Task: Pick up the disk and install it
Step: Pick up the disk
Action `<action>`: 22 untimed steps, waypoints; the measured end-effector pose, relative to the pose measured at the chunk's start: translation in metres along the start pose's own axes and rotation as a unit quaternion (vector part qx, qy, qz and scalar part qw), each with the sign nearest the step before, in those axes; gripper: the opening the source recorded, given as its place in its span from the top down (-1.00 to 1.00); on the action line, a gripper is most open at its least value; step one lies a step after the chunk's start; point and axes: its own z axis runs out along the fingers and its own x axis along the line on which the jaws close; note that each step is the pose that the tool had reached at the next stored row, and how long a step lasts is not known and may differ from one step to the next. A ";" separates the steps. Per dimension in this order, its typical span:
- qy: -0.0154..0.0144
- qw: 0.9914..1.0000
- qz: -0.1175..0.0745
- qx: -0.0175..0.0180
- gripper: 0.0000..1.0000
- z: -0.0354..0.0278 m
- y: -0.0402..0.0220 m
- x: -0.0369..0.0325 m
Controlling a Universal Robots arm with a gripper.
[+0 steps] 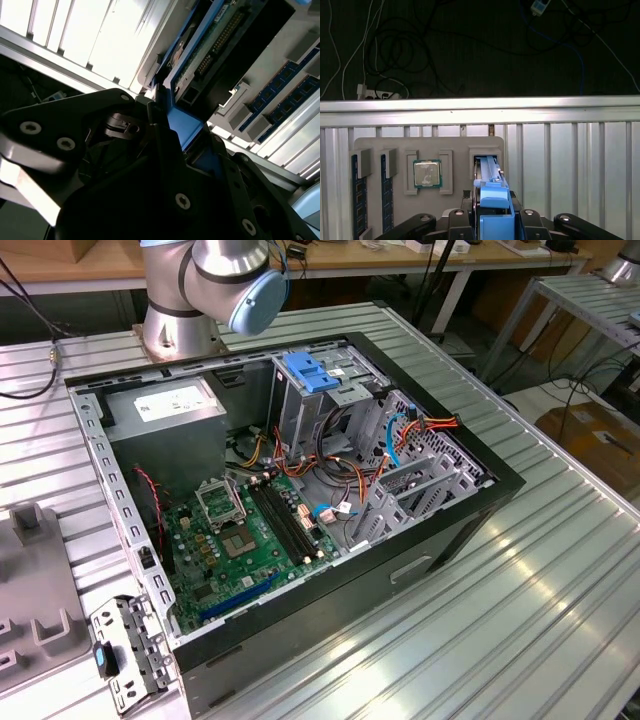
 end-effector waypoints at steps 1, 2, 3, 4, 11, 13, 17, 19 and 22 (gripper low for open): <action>0.000 1.000 0.000 0.000 0.26 -0.0001 0.0000 0.0000; 0.000 1.000 0.000 0.000 0.26 -0.0001 0.0000 0.0000; 0.000 1.000 0.000 0.000 0.26 -0.0001 0.0000 0.0000; 0.000 1.000 0.000 0.000 0.26 -0.0001 0.0000 0.0000; 0.000 1.000 0.000 0.000 0.26 -0.0044 0.0000 -0.0001; 0.000 1.000 0.000 0.000 0.26 -0.0071 0.0000 -0.0001; 0.000 1.000 0.000 0.000 0.26 -0.0134 0.0001 -0.0002; 0.000 1.000 0.000 0.000 0.26 -0.0179 0.0001 -0.0003; 0.000 1.000 0.000 0.000 0.26 -0.0238 0.0001 -0.0004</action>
